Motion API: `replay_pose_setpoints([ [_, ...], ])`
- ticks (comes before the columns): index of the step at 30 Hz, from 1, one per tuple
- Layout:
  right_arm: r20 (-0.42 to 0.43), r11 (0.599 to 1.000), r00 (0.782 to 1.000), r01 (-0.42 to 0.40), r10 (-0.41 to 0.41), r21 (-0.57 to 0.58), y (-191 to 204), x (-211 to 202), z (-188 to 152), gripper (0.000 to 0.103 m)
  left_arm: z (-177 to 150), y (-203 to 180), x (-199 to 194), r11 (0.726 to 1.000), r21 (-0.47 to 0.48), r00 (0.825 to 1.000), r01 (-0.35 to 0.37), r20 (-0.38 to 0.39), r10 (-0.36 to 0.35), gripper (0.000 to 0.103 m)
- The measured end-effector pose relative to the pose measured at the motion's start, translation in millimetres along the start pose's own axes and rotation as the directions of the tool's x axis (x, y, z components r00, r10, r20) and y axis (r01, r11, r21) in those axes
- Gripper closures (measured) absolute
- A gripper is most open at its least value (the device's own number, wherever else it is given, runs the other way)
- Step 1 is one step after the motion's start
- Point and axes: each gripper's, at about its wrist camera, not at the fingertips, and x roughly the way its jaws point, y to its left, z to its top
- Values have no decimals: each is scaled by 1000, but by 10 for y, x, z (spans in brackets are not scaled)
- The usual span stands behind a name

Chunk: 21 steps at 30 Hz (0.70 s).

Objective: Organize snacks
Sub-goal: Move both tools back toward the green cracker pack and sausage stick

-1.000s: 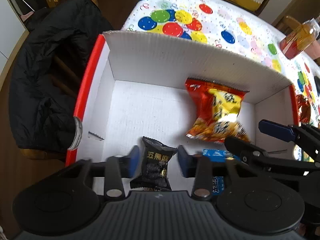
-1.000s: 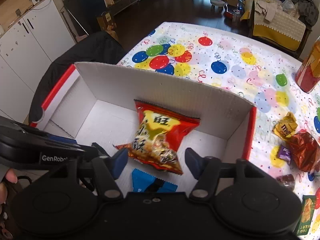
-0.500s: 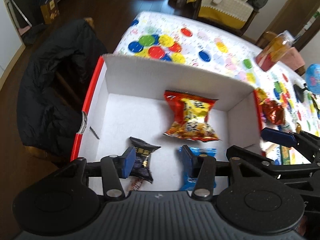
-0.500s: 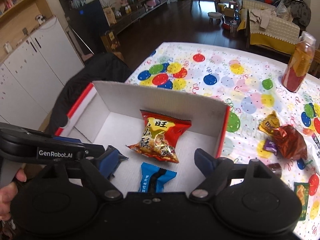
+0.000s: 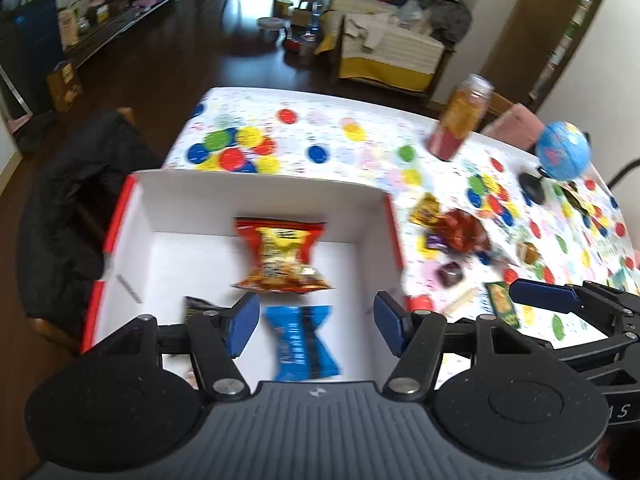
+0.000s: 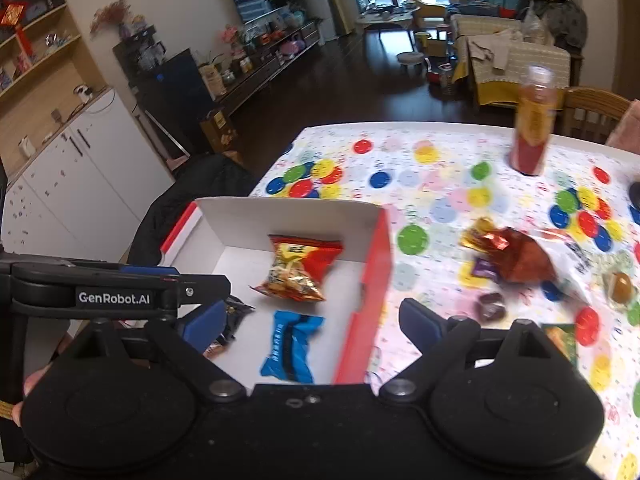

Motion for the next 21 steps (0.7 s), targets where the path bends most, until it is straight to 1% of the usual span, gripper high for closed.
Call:
replay_pose_setpoints([
  [5,21,999,999,38,-38,14,-281,-211,-111,8,-42,-369,30,999,36,999,40,-5,-40,40],
  [7,27,998,998,56,-56,24,-409,-290,-160,2,-55,-511,58,998,45,999,51,-3,-51,38],
  [8,34,998,997,64,-65,30,-475,-327,-187,2,-63,-587,82,997,53,998,58,-5,-58,35],
  [10,37,996,996,77,-79,45,-638,-386,-237,2,-82,-754,141,995,68,998,68,-14,-67,34],
  [15,16,986,991,128,-131,106,-1104,-483,-358,2,-107,-1167,385,991,102,995,85,-65,-79,34],
  [18,-6,980,987,161,-162,113,-1331,-507,-427,2,-132,-1405,555,989,121,993,85,-97,-73,34],
  [21,-32,978,984,176,-173,111,-1554,-512,-494,2,-144,-1624,735,987,139,989,86,-135,-67,34],
])
